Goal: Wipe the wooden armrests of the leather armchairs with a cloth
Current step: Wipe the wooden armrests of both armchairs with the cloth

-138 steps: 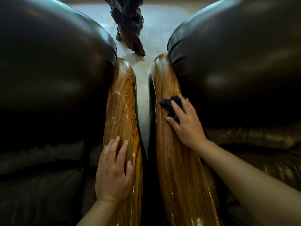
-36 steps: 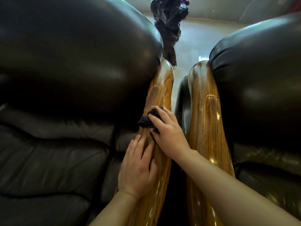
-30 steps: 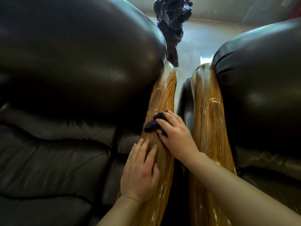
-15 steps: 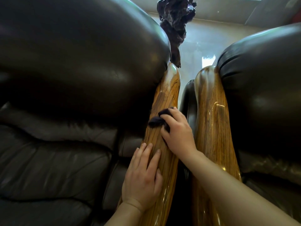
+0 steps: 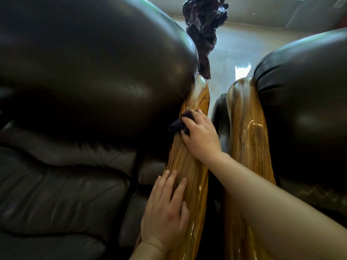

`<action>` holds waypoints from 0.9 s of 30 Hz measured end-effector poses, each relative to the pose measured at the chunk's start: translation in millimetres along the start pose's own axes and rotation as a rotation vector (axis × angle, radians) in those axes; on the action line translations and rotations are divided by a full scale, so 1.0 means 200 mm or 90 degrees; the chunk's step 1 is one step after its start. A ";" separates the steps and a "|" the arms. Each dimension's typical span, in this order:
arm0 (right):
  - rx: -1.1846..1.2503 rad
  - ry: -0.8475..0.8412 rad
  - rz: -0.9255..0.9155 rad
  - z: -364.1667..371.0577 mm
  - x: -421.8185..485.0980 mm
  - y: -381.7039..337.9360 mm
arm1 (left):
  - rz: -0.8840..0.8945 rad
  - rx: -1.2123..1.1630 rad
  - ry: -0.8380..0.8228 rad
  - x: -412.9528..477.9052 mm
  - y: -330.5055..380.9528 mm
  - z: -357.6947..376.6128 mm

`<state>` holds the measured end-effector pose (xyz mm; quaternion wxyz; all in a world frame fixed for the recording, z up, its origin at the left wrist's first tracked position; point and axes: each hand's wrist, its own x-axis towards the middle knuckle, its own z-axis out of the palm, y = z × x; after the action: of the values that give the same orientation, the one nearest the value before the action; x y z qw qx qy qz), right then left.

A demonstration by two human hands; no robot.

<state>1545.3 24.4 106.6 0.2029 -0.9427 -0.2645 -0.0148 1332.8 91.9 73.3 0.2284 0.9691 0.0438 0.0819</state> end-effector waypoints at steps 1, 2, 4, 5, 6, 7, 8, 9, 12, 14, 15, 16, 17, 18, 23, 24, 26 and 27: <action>-0.008 0.006 0.029 0.01 0.06 0.01 | -0.002 -0.004 -0.001 0.00 0.00 0.00; -0.011 0.014 0.056 0.02 0.10 0.02 | -0.005 -0.006 -0.003 0.00 0.00 0.00; 0.000 0.024 0.105 0.03 0.18 0.03 | -0.004 -0.004 -0.007 0.00 0.00 0.00; 0.016 0.029 0.130 0.03 0.21 0.03 | -0.002 -0.007 -0.006 0.00 0.00 0.00; 0.041 0.036 0.160 0.03 0.23 0.03 | 0.002 -0.010 -0.002 0.00 0.00 0.00; 0.073 0.046 0.196 0.03 0.23 0.03 | 0.004 -0.011 0.000 0.01 0.00 0.01; 0.105 0.058 0.235 0.03 0.21 0.03 | 0.006 -0.012 0.001 0.00 -0.01 0.01; 0.134 0.072 0.264 0.03 0.16 0.03 | 0.007 -0.016 0.002 0.01 -0.01 0.01; 0.126 0.104 0.208 0.02 -0.10 -0.02 | 0.021 -0.018 0.004 0.01 -0.02 0.01; 0.068 0.099 0.077 0.00 -0.23 -0.04 | 0.027 -0.020 0.009 0.01 -0.02 0.02; 0.040 0.087 0.021 -0.03 -0.25 -0.03 | 0.029 -0.020 0.011 0.01 -0.02 0.02; 0.025 0.076 -0.012 -0.06 -0.25 -0.01 | 0.030 -0.021 0.014 0.01 -0.02 0.02; 0.029 0.069 -0.015 -0.11 -0.22 0.00 | 0.031 -0.025 0.020 0.01 -0.03 0.02; 0.050 0.067 0.001 -0.15 -0.18 0.01 | 0.031 -0.028 0.026 0.01 -0.03 0.02; 0.214 0.039 0.096 -0.21 -0.07 0.04 | 0.035 -0.032 0.042 0.01 -0.03 0.02; 0.214 0.028 0.093 -0.18 -0.09 0.03 | 0.033 -0.032 0.042 0.02 -0.03 0.02; 0.119 0.003 0.027 -0.11 -0.14 0.02 | 0.029 -0.027 0.040 0.02 -0.02 0.01; 0.076 -0.009 -0.010 -0.07 -0.16 0.02 | 0.028 -0.023 0.036 0.02 -0.02 0.01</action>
<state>1520.5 -0.3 112.6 0.2566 -0.9270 -0.2735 0.0059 1337.0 94.5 70.0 0.2426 0.9629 0.0275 0.1148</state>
